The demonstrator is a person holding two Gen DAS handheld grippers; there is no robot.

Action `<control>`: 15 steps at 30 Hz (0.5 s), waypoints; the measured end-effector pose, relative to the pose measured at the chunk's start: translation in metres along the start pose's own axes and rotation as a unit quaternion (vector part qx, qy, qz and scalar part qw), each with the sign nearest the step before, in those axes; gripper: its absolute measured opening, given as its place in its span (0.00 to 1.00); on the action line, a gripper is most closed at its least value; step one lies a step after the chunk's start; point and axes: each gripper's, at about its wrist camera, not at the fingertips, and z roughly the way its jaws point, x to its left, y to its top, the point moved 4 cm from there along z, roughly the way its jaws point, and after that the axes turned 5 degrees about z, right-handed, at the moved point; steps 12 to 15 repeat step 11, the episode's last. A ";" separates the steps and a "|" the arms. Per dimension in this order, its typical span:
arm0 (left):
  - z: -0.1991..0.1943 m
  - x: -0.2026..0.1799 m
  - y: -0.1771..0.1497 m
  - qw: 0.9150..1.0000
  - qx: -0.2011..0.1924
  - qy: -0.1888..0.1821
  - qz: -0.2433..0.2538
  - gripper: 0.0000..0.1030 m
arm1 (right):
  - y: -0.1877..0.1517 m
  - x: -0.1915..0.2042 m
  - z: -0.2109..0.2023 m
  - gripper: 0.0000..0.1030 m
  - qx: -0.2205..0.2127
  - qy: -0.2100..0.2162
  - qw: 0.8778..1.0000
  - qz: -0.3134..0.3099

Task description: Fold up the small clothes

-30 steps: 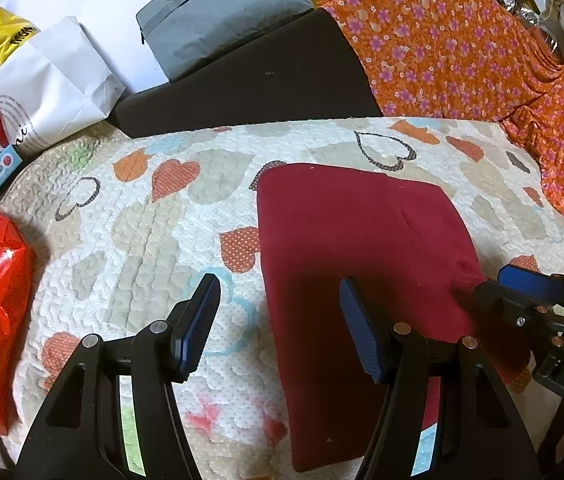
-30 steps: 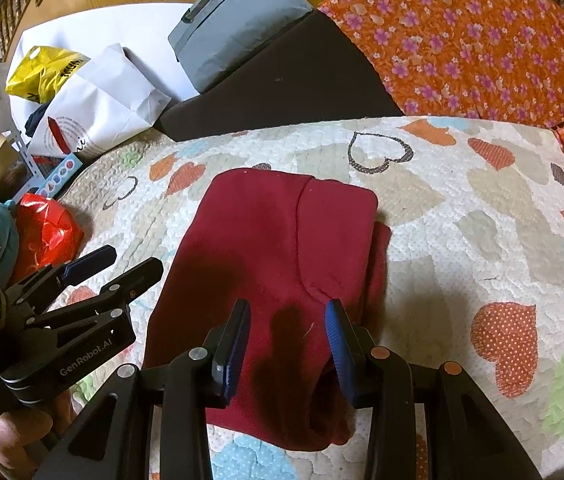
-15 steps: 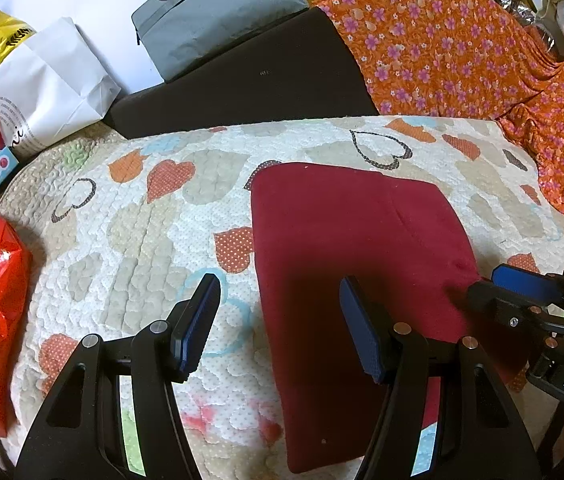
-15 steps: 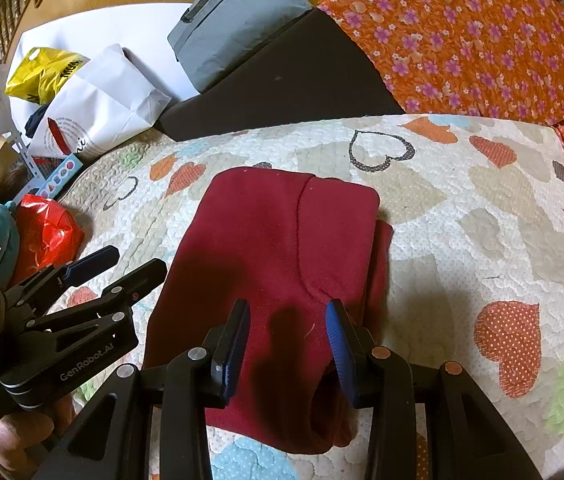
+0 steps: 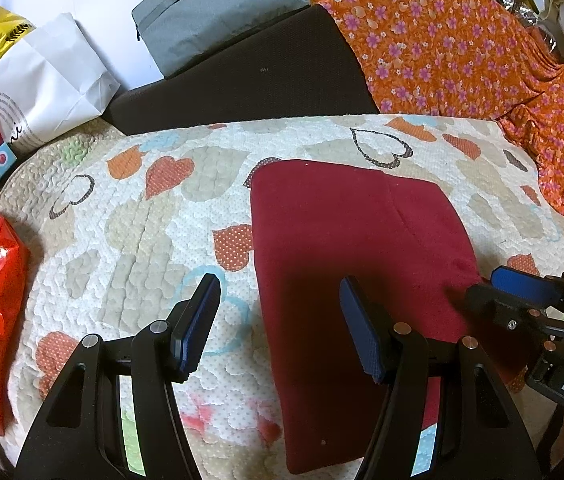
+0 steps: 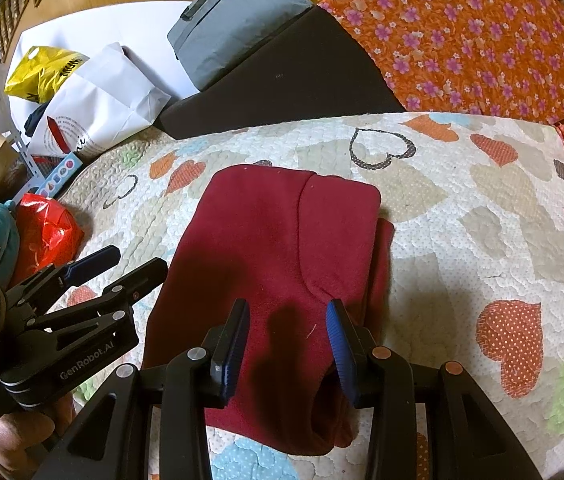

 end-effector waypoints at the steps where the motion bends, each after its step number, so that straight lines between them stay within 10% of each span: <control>1: 0.000 0.000 0.000 1.000 0.000 0.000 0.000 0.60 | 0.000 -0.001 0.001 0.37 0.001 0.000 1.000 0.000; 15: 0.000 0.007 0.003 1.000 -0.005 0.004 -0.011 0.60 | 0.001 -0.003 0.004 0.37 0.004 0.004 1.000 -0.002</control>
